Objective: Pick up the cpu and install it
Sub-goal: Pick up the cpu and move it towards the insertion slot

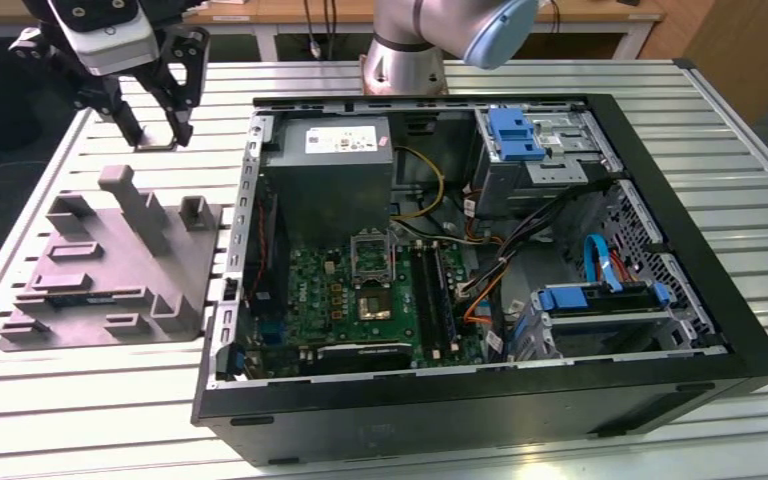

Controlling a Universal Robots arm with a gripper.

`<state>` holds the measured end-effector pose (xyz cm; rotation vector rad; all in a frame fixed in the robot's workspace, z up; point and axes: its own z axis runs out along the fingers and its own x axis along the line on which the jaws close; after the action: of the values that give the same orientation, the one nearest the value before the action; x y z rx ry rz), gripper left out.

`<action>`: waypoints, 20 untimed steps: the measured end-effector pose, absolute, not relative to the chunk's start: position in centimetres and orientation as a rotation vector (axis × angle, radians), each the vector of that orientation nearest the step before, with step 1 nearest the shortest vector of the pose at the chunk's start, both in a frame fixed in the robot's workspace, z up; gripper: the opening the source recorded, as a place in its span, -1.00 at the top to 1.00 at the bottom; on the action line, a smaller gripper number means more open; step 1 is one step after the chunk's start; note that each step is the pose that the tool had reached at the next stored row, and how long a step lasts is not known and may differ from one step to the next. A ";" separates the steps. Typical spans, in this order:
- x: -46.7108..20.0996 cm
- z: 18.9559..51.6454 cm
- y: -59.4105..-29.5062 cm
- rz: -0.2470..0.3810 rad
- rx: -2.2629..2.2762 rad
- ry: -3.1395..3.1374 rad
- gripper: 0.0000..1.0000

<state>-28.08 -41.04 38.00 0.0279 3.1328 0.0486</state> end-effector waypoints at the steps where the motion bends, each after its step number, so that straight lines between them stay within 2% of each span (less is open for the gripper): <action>1: -28.0 38.0 -41.0 0.048 0.028 3.133 0.06; 20: -24.0 37.8 -42.3 0.049 0.028 3.133 0.06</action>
<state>-24.00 -42.33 37.80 0.0281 3.1330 0.0486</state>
